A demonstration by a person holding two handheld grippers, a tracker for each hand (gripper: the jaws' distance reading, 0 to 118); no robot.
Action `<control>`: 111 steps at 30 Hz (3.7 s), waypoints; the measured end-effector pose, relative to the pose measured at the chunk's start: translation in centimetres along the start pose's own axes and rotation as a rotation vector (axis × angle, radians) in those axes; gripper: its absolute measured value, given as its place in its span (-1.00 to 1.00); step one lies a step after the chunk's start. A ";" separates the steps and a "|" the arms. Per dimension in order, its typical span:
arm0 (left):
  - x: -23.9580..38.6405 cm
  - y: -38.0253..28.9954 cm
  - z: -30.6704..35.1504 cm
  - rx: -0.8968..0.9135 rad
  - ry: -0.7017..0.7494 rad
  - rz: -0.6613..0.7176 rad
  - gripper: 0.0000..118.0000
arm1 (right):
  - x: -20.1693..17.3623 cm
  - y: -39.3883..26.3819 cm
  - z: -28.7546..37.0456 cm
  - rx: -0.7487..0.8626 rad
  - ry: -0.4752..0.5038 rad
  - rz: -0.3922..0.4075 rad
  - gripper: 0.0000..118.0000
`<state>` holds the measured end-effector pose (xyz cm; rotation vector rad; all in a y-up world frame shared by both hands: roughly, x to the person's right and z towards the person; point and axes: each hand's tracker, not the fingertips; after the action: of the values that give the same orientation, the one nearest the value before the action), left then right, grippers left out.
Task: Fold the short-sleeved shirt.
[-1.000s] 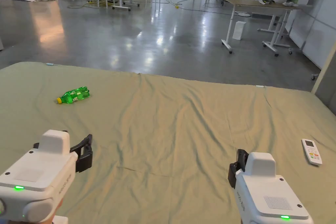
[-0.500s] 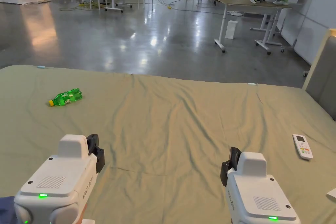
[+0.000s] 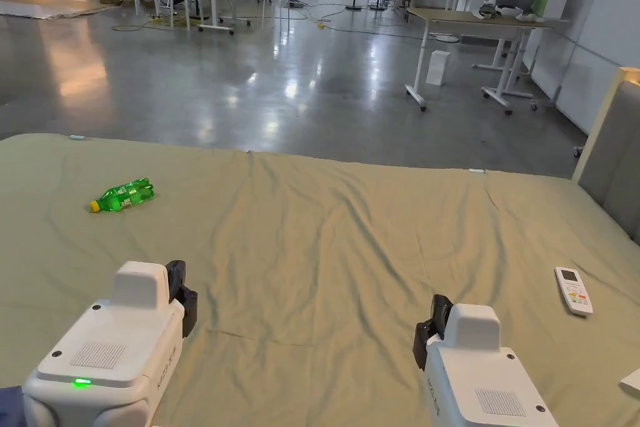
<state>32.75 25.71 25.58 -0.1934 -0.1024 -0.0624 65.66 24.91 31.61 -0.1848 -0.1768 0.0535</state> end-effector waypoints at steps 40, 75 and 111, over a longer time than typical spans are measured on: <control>0.6 0.3 0.8 0.016 0.016 0.064 0.60 | 1.0 0.7 0.2 0.019 -0.042 0.022 1.00; 0.0 0.2 0.1 0.065 0.065 0.080 0.61 | 0.0 2.8 -2.0 -0.220 -0.206 -0.075 1.00; -0.3 0.2 -0.5 0.014 -0.021 0.106 0.67 | 1.0 2.5 -1.5 -0.220 -0.060 -0.161 1.00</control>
<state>32.51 25.84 24.98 -0.1848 -0.1139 0.0455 66.80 27.13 29.82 -0.3878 -0.2573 -0.1208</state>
